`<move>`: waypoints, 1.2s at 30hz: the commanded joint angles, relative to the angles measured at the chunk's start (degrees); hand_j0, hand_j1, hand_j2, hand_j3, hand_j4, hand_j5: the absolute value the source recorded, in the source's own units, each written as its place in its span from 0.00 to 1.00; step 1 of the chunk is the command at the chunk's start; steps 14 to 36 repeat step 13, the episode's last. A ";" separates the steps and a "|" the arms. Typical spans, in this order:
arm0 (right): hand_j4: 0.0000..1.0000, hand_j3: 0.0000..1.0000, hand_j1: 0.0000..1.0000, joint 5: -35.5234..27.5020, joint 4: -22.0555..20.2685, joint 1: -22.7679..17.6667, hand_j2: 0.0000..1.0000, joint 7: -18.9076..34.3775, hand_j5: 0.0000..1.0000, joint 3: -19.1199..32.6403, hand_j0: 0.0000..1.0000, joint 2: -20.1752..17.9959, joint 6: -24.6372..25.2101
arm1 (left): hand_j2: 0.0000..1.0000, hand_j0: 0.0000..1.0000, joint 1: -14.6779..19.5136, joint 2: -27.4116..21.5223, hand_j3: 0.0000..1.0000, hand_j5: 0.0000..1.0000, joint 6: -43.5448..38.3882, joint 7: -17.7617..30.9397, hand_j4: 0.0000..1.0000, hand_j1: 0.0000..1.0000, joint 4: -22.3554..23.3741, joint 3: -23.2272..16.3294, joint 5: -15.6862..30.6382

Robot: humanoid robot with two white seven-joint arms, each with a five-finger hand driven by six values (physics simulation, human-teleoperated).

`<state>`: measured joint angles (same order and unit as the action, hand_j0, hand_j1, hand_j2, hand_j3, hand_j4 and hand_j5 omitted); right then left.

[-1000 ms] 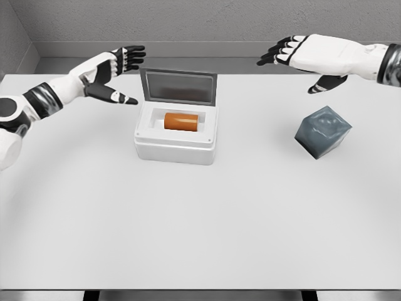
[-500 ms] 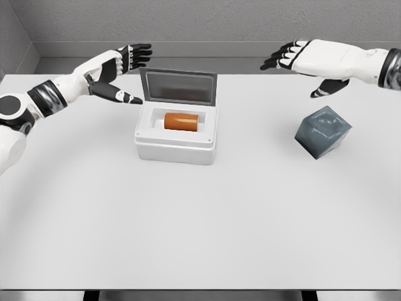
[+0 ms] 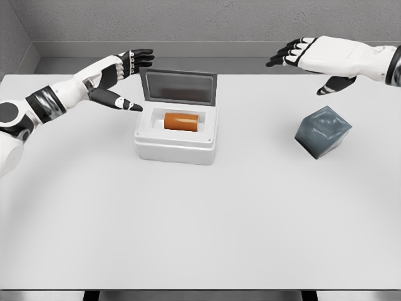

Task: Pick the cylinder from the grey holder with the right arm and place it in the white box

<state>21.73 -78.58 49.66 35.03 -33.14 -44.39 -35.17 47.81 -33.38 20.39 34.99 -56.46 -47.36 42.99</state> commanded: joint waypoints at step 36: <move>1.00 1.00 1.00 -0.29 -0.17 -0.09 1.00 -0.03 1.00 -0.08 1.00 -1.58 0.17 | 1.00 1.00 -1.85 -5.46 1.00 1.00 0.35 0.01 1.00 1.00 -4.98 0.16 2.98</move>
